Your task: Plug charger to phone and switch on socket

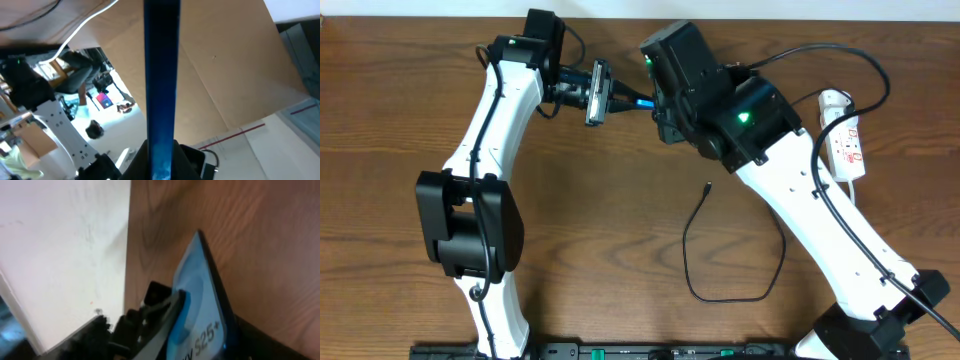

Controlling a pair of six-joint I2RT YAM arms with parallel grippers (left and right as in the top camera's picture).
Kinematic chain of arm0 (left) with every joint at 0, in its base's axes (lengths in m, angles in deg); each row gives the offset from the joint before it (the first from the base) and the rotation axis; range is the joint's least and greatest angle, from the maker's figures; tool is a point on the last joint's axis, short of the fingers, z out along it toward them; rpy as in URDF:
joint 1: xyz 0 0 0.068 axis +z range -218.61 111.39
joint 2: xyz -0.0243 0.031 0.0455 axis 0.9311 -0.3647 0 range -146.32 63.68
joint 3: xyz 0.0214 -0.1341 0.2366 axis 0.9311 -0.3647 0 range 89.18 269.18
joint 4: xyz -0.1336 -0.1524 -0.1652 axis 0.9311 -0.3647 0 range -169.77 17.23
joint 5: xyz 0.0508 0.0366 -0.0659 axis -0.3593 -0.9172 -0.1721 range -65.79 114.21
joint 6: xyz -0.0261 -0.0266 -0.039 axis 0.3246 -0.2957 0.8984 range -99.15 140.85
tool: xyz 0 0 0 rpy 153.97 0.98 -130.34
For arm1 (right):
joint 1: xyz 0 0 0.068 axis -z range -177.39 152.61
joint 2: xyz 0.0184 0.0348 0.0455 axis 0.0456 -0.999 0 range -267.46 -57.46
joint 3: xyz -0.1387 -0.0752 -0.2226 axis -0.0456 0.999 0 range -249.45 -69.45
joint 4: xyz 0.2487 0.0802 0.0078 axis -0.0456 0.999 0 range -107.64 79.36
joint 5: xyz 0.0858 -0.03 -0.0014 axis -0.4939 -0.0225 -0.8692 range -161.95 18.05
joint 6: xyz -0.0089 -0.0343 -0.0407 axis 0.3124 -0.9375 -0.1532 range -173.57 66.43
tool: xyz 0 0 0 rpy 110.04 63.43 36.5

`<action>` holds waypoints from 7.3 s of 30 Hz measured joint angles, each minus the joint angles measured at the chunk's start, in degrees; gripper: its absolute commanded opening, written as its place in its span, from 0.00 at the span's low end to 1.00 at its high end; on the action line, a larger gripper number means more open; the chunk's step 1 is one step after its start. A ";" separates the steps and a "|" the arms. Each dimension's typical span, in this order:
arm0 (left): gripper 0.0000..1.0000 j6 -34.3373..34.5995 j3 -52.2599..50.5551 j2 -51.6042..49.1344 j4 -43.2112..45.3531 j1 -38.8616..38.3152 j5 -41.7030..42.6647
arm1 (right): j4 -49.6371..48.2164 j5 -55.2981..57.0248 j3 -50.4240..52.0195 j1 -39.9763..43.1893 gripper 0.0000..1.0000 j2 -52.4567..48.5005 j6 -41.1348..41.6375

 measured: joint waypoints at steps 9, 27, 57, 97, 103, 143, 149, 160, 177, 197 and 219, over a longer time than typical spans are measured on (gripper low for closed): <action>0.07 -0.07 -0.09 0.00 5.92 -0.02 -6.64 | 0.20 1.70 -0.02 8.11 0.99 4.59 -25.53; 0.07 -23.23 -0.13 0.00 10.67 2.45 -15.89 | 14.99 2.16 4.17 14.80 0.99 5.81 -62.75; 0.07 -22.10 -0.13 0.00 11.78 3.45 3.13 | -14.23 -14.71 46.45 17.68 0.72 3.37 -63.28; 0.07 -22.10 -0.13 0.00 11.76 3.45 3.28 | -20.35 -24.55 46.77 17.38 0.30 -8.39 -59.60; 0.07 -22.10 -0.13 0.00 11.78 3.45 3.28 | -20.41 -24.65 46.77 17.38 0.24 -8.44 -59.49; 0.07 -22.10 -0.13 0.00 11.78 3.45 3.28 | -24.72 -32.89 46.86 19.61 0.01 -8.57 -63.52; 0.07 -22.08 -0.13 0.00 12.44 3.45 3.28 | -26.97 -45.53 46.95 22.03 0.01 -1.75 -72.06; 0.07 -18.18 -0.44 0.00 22.60 3.45 3.32 | -27.93 -53.00 46.95 21.88 0.01 12.63 -77.72; 0.07 -2.29 -0.76 -0.02 43.60 3.28 3.54 | -43.52 -70.55 47.17 19.32 0.01 15.08 -75.89; 0.07 -1.05 -0.81 -0.02 51.89 1.51 3.74 | -59.17 -72.13 47.25 19.32 0.01 15.08 -59.12; 0.07 -4.59 -0.81 -0.02 52.06 1.07 3.74 | -61.07 -69.48 47.25 19.32 0.01 15.08 -53.44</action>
